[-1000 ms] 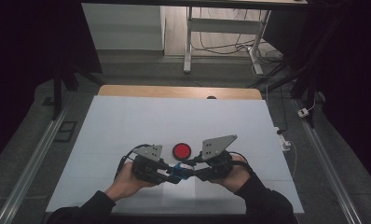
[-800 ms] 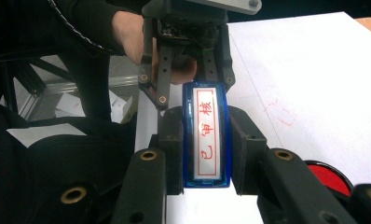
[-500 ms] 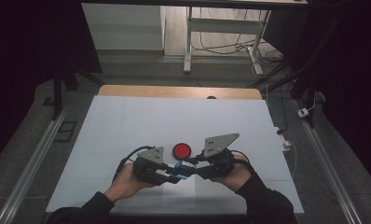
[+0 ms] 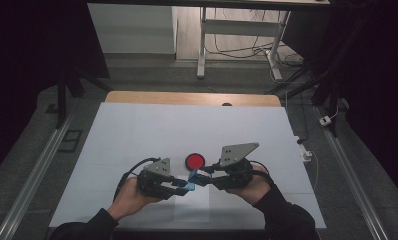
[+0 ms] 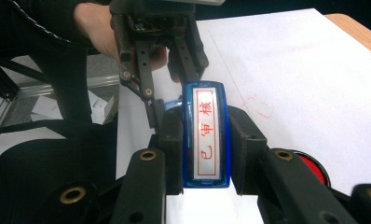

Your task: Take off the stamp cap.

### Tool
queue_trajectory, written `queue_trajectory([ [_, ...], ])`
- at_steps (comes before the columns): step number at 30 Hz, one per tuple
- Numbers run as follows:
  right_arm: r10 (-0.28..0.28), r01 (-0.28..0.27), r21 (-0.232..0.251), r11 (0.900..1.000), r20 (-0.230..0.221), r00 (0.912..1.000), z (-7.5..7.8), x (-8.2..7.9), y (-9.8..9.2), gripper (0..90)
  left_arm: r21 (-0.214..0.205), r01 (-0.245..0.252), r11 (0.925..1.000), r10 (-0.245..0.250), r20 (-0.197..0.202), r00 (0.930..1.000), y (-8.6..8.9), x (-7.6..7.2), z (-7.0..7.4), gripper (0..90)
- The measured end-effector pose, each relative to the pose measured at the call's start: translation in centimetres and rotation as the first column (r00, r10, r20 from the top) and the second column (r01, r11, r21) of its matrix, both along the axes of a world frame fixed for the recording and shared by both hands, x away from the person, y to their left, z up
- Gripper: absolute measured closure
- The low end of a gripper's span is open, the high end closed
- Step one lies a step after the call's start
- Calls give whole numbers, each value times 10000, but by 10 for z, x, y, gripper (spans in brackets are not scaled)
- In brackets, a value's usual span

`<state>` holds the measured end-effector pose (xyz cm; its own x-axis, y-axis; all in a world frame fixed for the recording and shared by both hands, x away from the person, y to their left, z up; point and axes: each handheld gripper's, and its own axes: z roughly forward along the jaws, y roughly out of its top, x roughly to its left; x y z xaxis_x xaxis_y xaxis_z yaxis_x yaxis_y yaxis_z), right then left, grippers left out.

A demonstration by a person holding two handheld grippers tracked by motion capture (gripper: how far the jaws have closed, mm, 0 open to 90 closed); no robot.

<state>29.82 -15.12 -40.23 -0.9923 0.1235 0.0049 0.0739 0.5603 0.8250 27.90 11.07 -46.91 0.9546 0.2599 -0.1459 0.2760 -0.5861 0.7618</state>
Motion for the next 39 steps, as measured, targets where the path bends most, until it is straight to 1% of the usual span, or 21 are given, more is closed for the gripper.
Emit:
queue_trajectory([
  [2,-54,54,-26,10000,46,10000,0,0,-1,698,139,-106,9998,106,-17,9999,2,-2,0,686],
  [5,-177,177,-52,9998,24,9998,0,1,-1,698,199,-249,9995,247,103,9996,6,-6,1,686],
  [8,-245,245,-76,9997,35,9997,0,2,-1,697,32,-497,9988,497,76,9987,11,-11,3,686],
  [10,-289,289,-68,9996,26,9996,0,2,-1,698,-1,-581,9983,581,23,9983,13,-13,4,686],
  [11,-312,312,-68,9995,15,9995,0,2,-1,697,-28,-651,9979,650,-63,9979,14,-14,4,686],
  [13,-345,345,-87,9994,6,9994,-1,2,-1,697,-112,-650,9978,646,-357,9973,17,-15,4,687],
  [16,-382,382,-134,9992,-8,9993,-1,1,-1,697,-217,-804,9965,791,-567,9953,21,-17,3,686],
  [18,-392,392,-158,9991,-4,9992,-1,1,-1,697,-128,-901,9958,894,-480,9948,24,-20,4,687],
  [19,-408,408,-166,9990,-1,9992,-1,1,-1,697,-50,-930,9957,927,-362,9950,26,-22,4,686],
  [21,-437,437,-163,9989,-4,9990,-1,1,-1,697,-61,-1018,9948,1016,-293,9944,29,-26,4,686],
  [23,-476,476,-179,9987,2,9989,-1,2,-1,697,55,-1134,9935,1135,-193,9933,32,-29,5,687],
  [26,-563,562,-186,9982,-22,9984,-1,1,-1,697,67,-1375,9905,1375,-51,9905,37,-35,6,686],
  [29,-624,622,-182,9979,-79,9980,-2,1,-1,697,-22,-1645,9864,1645,18,9864,43,-39,6,686],
  [31,-660,659,-204,9976,-65,9978,-2,1,-1,697,30,-1843,9829,1843,87,9828,47,-42,7,686],
  [33,-682,681,-216,9974,-40,9977,-3,2,-1,697,19,-2054,9787,2054,3,9787,52,-45,7,686],
  [39,-775,774,-304,9965,-23,9970,-3,2,0,697,-152,-2724,9621,2727,181,9619,69,-55,8,685],
])
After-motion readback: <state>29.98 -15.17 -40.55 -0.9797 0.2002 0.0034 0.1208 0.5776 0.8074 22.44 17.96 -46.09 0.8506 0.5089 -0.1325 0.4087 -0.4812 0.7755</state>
